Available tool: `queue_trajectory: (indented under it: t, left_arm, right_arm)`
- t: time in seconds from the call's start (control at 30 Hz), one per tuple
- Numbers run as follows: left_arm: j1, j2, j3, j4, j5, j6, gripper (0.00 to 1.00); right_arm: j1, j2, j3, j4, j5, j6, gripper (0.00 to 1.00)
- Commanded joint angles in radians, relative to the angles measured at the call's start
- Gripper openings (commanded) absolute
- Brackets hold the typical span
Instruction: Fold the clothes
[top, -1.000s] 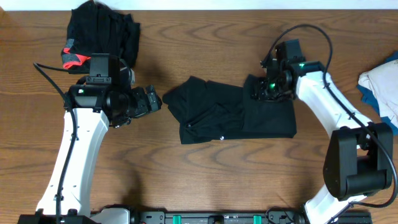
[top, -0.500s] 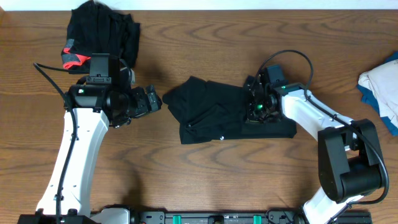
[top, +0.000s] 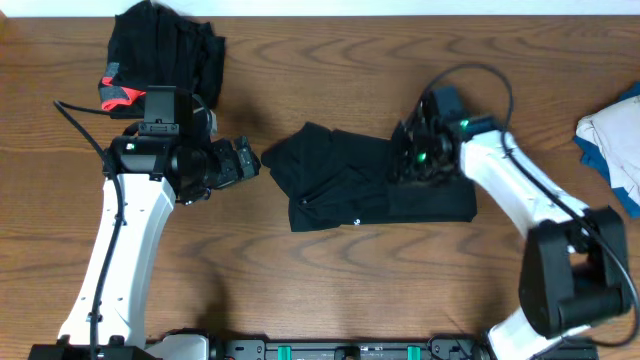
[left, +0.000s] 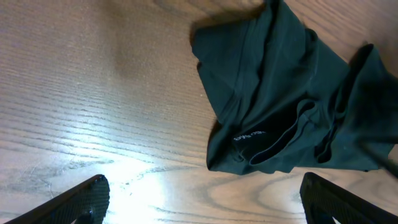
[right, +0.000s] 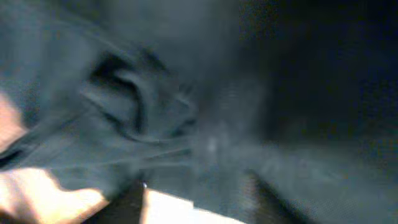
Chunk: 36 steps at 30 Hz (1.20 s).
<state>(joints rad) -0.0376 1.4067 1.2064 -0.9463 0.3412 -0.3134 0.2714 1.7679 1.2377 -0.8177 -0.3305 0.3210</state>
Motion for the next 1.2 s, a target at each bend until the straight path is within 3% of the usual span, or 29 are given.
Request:
queue_trajectory:
  t: [0.0, 0.03, 0.33, 0.63, 1.17]
  left_arm:
    - [-0.003, 0.035, -0.008, 0.012, 0.002, 0.018, 0.98]
    - [-0.003, 0.048, -0.008, 0.018, 0.002, 0.018, 0.98]
    - [-0.003, 0.283, -0.012, 0.119, 0.055, 0.019, 0.98]
    - [-0.003, 0.467, -0.012, 0.351, 0.282, 0.062, 0.98]
    - [-0.003, 0.661, -0.012, 0.436, 0.43, 0.081, 0.98]
  right_arm:
    - [-0.002, -0.069, 0.115, -0.065, 0.073, -0.058, 0.94]
    - [-0.004, -0.071, 0.138, -0.092, 0.092, -0.069, 0.99]
    - [-0.05, -0.072, 0.195, -0.248, 0.241, -0.099, 0.99]
    - [-0.079, -0.072, 0.195, -0.294, 0.245, -0.121, 0.99]
    - [-0.079, -0.072, 0.195, -0.3, 0.245, -0.128, 0.99]
